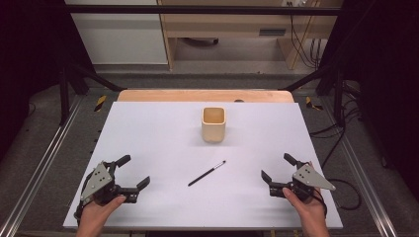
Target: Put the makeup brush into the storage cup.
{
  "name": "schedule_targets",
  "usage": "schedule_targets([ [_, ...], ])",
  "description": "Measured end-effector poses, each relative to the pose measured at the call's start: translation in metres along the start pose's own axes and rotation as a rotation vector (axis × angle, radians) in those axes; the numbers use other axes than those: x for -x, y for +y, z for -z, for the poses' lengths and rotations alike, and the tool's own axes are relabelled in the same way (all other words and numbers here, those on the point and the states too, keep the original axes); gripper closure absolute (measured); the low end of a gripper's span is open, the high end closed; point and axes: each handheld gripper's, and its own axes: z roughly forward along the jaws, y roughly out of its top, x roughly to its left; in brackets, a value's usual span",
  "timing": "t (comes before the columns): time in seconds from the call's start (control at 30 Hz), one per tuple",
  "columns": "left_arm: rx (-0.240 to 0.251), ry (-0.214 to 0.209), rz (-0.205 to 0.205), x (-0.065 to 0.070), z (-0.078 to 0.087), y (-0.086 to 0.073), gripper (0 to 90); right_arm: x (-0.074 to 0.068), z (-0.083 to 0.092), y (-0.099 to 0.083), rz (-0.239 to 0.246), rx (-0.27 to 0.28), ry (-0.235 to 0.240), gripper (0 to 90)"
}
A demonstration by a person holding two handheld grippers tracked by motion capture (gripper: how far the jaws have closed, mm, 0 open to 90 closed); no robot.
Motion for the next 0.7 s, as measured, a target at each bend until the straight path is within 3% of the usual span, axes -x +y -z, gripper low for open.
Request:
schedule_targets([
  [0.23,-0.027,-0.013,-0.012,0.004,0.005,0.001,1.1,-0.003,0.000,0.001,0.013,-0.006,0.001,3.0],
  [0.4,-0.062,-0.012,-0.021,0.007,-0.001,0.005,1.8,-0.003,0.003,0.002,0.013,-0.002,-0.004,2.7],
  [0.5,-0.111,-0.030,-0.029,0.010,-0.011,0.010,2.3,-0.002,0.005,0.003,0.015,0.001,-0.006,2.5],
  [0.7,-0.238,-0.090,-0.083,0.023,-0.038,0.028,2.8,-0.004,0.006,0.004,0.020,0.006,-0.005,2.4],
])
